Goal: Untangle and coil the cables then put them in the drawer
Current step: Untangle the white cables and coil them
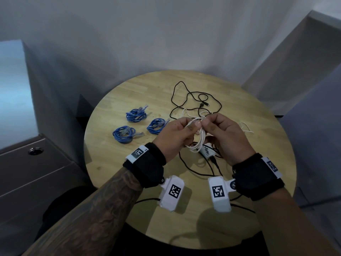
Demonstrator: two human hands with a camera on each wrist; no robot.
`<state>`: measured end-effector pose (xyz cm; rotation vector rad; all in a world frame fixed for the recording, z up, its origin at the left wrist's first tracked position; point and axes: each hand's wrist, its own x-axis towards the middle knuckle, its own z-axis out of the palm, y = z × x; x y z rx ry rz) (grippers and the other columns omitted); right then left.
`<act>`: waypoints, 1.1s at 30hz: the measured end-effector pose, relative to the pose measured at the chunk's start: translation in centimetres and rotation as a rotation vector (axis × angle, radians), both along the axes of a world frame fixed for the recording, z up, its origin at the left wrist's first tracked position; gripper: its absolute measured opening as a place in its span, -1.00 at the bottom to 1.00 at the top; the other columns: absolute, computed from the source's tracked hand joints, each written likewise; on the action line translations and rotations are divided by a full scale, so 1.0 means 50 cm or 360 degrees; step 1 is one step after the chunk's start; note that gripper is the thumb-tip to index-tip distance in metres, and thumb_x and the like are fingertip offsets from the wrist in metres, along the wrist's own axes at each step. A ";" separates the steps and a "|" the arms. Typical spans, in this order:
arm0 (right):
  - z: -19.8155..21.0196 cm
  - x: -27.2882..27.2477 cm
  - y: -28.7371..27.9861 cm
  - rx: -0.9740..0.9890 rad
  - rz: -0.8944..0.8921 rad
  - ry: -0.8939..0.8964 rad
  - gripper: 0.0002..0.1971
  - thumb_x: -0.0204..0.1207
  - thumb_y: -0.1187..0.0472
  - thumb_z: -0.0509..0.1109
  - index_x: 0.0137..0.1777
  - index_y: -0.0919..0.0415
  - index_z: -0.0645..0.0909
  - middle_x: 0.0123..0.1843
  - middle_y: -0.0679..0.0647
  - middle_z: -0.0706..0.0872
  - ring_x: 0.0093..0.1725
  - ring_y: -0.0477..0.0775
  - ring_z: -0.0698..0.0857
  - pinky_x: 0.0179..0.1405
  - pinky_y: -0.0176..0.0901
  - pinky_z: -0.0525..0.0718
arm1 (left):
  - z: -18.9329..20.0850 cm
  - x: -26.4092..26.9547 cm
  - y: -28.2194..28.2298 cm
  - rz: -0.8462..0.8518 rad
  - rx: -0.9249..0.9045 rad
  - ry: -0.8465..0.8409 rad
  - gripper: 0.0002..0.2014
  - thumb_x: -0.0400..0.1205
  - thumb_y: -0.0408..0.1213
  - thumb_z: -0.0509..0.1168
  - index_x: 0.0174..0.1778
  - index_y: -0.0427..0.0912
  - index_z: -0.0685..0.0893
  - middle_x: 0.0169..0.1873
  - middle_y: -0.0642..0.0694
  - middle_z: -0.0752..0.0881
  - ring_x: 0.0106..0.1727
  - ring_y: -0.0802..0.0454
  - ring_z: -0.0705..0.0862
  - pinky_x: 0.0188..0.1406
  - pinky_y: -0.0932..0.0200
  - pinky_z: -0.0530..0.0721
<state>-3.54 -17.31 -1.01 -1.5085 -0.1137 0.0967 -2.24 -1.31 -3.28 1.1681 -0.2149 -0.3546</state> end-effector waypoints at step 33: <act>-0.005 0.012 -0.011 -0.0602 -0.0449 -0.0409 -0.79 0.71 0.22 0.31 -0.02 0.29 0.76 -0.33 -0.38 0.70 -0.27 -0.38 0.61 -0.22 -0.57 0.49 | -0.013 -0.009 -0.004 -0.0020 0.0508 -0.0077 -0.83 0.76 -0.20 0.20 0.05 -0.24 0.59 -0.51 0.13 0.39 -0.50 0.20 0.35 -0.42 0.29 0.33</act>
